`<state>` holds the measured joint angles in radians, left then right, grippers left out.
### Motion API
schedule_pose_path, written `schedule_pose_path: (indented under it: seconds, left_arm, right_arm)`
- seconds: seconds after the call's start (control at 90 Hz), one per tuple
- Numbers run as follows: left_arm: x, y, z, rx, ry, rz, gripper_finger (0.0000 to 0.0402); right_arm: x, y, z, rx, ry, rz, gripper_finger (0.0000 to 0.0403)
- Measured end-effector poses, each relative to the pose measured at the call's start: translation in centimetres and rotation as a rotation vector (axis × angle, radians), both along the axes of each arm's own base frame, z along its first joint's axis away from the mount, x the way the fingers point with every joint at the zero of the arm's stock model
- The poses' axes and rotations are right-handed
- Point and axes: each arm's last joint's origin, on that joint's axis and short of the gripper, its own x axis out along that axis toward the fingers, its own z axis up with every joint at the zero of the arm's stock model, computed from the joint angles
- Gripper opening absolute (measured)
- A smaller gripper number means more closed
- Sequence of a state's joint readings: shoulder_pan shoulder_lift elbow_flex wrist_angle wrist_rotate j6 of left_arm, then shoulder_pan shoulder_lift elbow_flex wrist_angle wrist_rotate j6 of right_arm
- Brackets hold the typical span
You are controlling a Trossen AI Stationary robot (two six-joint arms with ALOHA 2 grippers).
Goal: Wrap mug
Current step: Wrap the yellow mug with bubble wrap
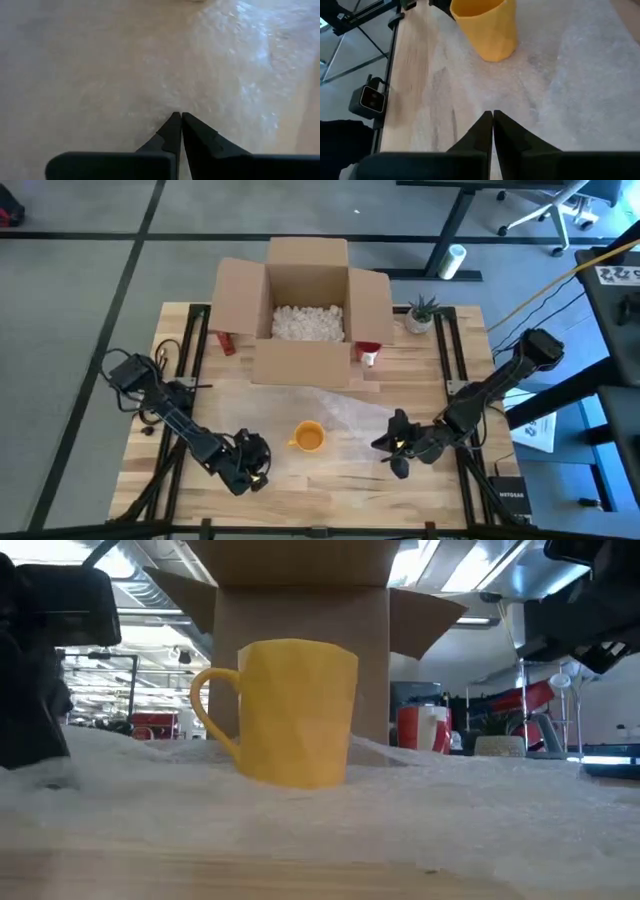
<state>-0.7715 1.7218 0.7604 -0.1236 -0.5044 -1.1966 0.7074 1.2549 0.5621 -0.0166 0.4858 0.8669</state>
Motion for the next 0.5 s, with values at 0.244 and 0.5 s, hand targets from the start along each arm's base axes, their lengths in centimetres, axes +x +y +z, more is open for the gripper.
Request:
schedule_pose_path:
  seconds: [0.244,0.5]
  left_arm:
    - [-0.3,-1.1,0.1,-0.114,0.035,-0.067,0.0000]
    - [-1.2,-2.4,0.2,-0.239,0.086,-0.128,0.0000]
  right_arm:
    - [0.0,0.0,0.0,0.000,0.000,0.001,0.0000]
    - [0.0,0.0,0.0,-0.002,0.002,0.000,0.0000]
